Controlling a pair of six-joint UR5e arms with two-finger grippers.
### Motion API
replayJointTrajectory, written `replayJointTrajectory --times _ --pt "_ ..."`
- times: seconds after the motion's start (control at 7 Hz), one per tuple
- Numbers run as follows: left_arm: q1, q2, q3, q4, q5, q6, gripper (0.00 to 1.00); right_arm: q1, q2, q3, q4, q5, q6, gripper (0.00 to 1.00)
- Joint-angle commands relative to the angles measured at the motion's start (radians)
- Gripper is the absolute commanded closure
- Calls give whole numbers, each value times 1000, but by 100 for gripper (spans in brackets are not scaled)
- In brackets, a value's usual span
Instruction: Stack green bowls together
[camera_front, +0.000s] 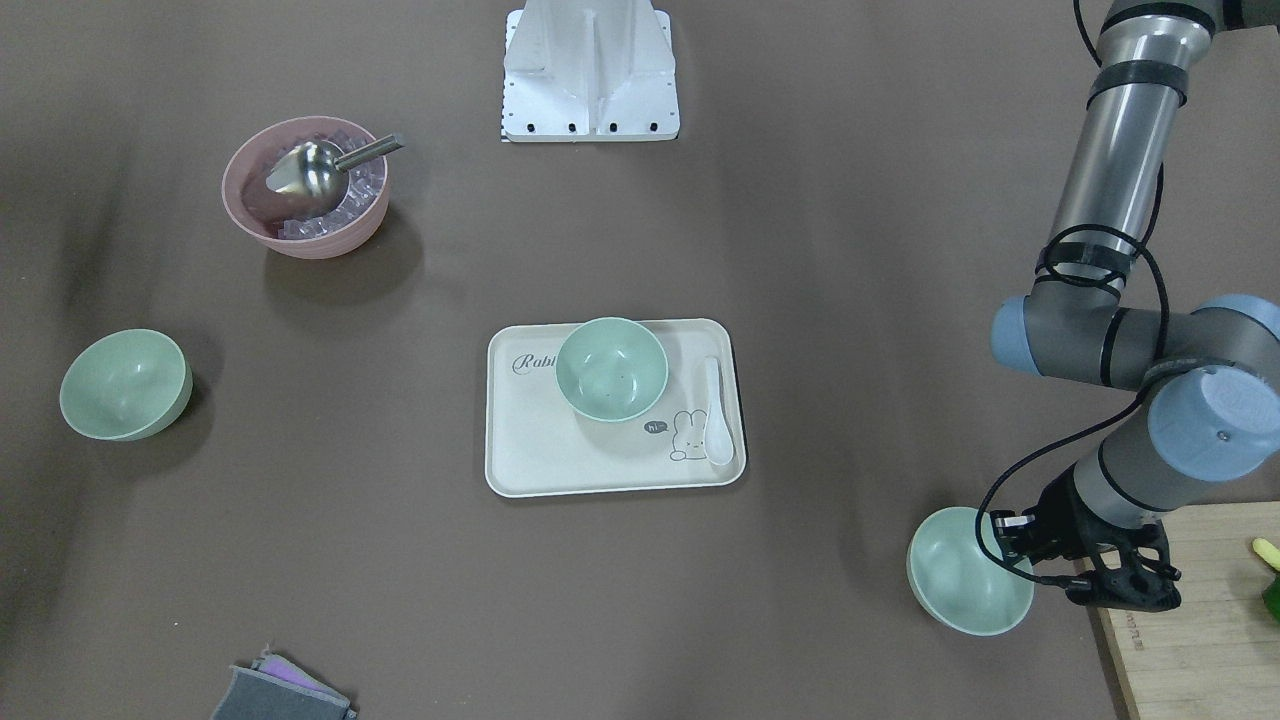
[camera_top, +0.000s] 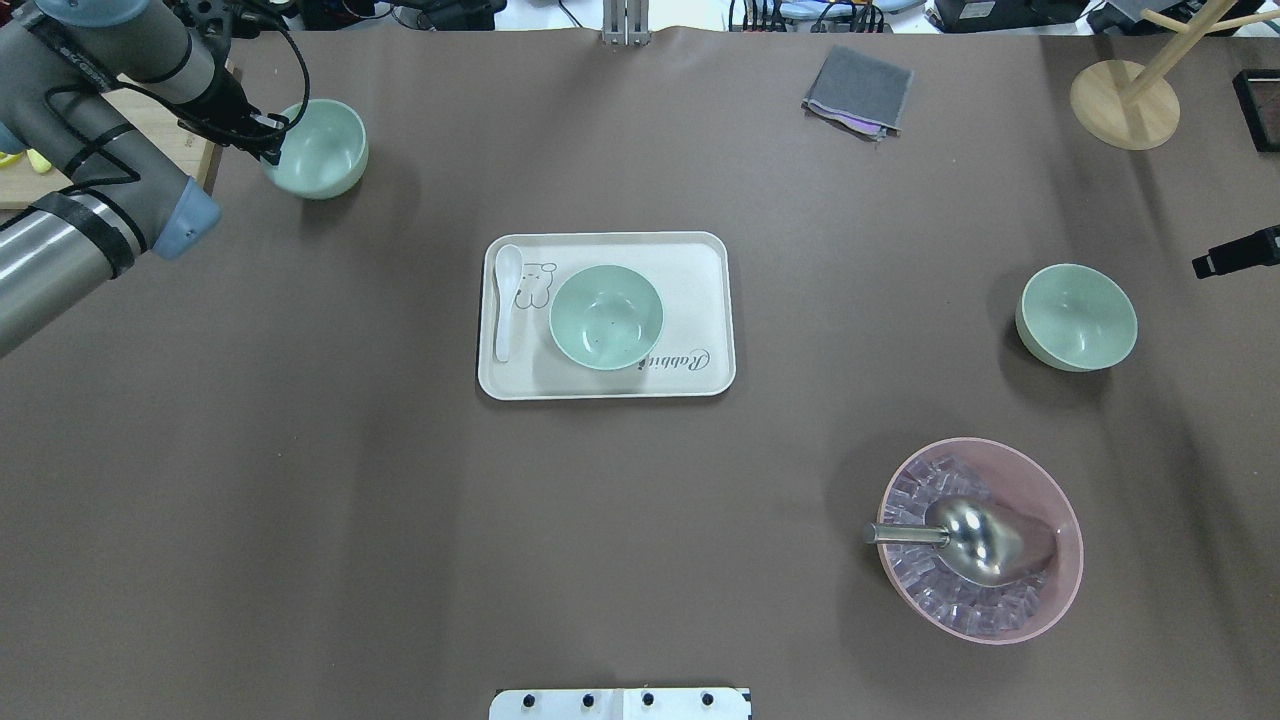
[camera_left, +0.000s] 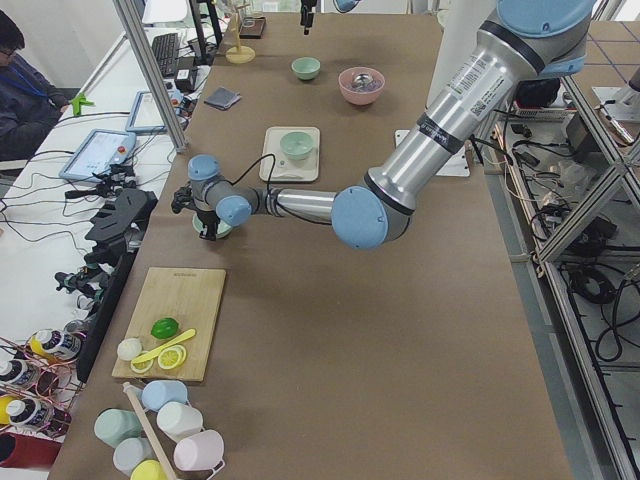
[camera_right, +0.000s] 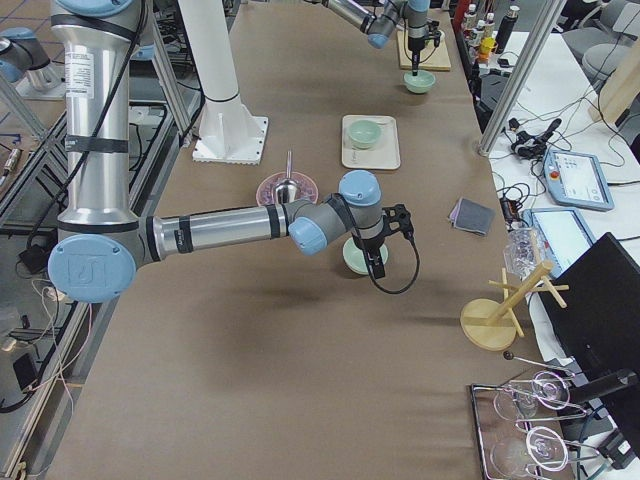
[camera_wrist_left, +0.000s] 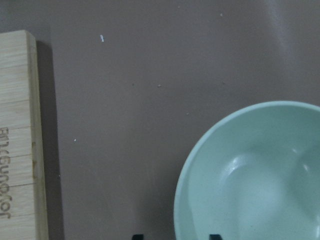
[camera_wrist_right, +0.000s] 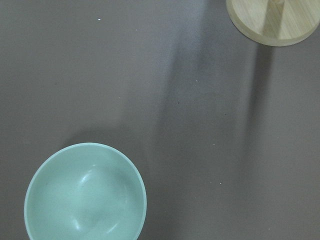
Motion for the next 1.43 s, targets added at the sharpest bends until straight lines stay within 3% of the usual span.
replayJointTrajectory --times 0.0,0.29,0.57,0.71,0.86,1.0,1.29 --pt "-3 -4 -27 -6 -8 -2 100 -1 -1 -1 23 0 0 0" --pt "-3 13 -201 26 -12 -91 100 -1 -4 -4 23 0 -6 0" --pt "55 16 -441 246 -50 -182 100 -1 -39 -14 86 -29 -9 0" --pt "102 16 -540 282 -60 -304 100 -1 -47 -15 83 -32 0 0" --pt "165 16 -594 284 -49 -437 100 -1 -52 -27 79 -32 0 0" --pt "225 8 -623 287 19 -513 100 -1 -52 -37 82 -31 1 0" --pt "293 -33 -615 326 69 -540 100 -1 -53 -40 80 -32 1 0"
